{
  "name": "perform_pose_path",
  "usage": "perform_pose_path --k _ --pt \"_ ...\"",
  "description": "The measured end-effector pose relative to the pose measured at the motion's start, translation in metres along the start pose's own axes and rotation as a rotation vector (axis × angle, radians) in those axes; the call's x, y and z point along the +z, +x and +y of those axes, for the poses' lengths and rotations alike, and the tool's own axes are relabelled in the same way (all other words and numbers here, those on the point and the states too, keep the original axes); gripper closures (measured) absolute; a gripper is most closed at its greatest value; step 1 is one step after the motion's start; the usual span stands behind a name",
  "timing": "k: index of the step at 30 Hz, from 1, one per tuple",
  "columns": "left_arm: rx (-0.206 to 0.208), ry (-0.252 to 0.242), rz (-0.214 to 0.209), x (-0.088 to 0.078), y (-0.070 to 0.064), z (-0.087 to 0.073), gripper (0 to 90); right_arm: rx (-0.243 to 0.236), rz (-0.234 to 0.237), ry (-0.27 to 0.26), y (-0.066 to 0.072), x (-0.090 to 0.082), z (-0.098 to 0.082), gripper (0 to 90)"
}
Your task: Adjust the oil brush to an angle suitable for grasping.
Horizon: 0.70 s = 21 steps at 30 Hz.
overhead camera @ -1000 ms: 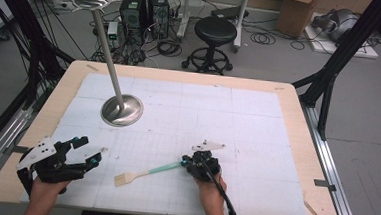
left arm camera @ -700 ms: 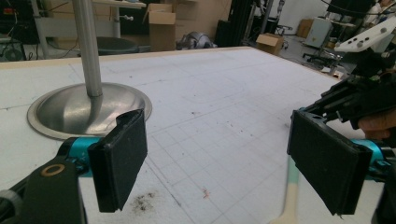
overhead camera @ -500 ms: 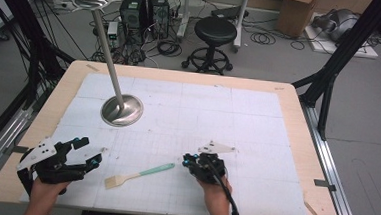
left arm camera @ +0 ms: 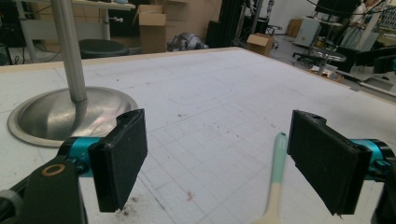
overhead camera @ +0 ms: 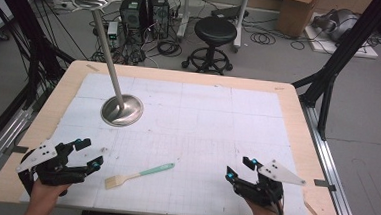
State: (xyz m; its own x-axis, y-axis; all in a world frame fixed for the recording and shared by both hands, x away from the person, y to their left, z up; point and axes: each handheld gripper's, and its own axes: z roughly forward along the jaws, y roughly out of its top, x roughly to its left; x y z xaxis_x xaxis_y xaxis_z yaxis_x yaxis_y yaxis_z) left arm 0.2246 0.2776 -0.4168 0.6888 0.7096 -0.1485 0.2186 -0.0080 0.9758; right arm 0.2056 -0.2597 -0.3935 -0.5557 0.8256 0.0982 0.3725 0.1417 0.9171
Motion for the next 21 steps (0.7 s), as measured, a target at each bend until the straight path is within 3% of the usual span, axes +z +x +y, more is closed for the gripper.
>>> perform_pose_path --k 3,7,8,9,10,19,21 --pt "0.004 0.002 0.001 0.0 0.001 0.0 20.7 -0.007 -0.013 0.001 -0.002 -0.011 -0.006 30.5" --pt "-0.004 0.005 0.012 0.0 0.003 -0.001 20.7 0.027 -0.056 -0.028 -0.009 -0.029 -0.017 21.2" --pt "-0.004 0.005 0.012 0.0 0.003 -0.001 20.8 0.027 -0.056 -0.028 -0.009 -0.029 -0.017 21.2" --pt "-0.005 0.005 0.012 0.001 0.003 -0.002 21.0 0.079 -0.064 -0.067 -0.011 -0.032 -0.016 19.6" --pt "-0.005 0.005 0.012 0.001 0.003 -0.002 21.0 0.1 -0.063 -0.079 -0.011 -0.032 -0.016 18.5" --pt "-0.005 -0.002 0.015 -0.002 0.002 -0.002 21.1 0.088 -0.075 -0.074 -0.008 -0.03 -0.018 18.3" --pt "-0.004 -0.004 0.018 -0.002 0.002 -0.001 21.1 0.104 -0.076 -0.067 -0.009 -0.029 -0.021 18.3"
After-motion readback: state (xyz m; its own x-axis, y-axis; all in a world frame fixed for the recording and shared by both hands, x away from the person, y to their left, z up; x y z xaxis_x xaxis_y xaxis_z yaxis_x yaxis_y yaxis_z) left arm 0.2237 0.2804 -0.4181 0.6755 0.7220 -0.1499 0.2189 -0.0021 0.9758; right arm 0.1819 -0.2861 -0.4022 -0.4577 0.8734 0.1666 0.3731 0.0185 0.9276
